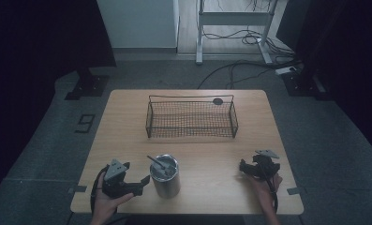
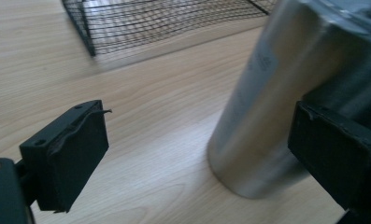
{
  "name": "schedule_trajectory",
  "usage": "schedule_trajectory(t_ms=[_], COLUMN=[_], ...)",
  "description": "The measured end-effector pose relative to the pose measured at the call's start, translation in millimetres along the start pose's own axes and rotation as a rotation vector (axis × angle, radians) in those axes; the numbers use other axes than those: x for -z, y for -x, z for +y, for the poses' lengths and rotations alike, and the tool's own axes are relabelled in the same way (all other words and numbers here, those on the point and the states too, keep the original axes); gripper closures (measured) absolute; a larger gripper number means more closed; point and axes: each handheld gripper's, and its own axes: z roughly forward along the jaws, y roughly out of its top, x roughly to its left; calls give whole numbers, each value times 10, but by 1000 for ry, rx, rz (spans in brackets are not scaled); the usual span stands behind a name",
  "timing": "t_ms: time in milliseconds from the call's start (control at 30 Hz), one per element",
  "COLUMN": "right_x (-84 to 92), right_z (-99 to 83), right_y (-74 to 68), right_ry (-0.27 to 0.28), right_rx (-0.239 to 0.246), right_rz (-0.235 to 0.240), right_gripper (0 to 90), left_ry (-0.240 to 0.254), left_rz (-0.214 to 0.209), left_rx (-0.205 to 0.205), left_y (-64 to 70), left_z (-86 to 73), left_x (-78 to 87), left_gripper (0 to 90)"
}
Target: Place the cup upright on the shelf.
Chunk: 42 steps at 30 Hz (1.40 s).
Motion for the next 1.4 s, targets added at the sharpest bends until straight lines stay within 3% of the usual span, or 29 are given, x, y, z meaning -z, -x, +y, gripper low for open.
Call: schedule_trajectory(t_ms=[167, 400, 733, 767, 1400], right_x=[0, 1, 2, 2, 2], right_z=[0, -1, -1, -1, -1], right_y=[0, 1, 0, 1, 1], right_ry=[0, 1, 1, 1, 1], right_rx=[0, 1, 0, 1, 1], right_rz=[1, 1, 1, 1, 1], right_gripper=[25, 27, 28, 28, 28], left_ry=[-1, 10, 21, 20, -14], left_rz=[5, -25, -109, -123, -145], left_rx=[-7, -10, -38, -41, -72], left_y=[34, 71, 224, 259, 505], left_z=[8, 23, 59, 65, 81], left_x=[11, 66, 109, 90, -211], left_gripper=[51, 45, 28, 24, 0])
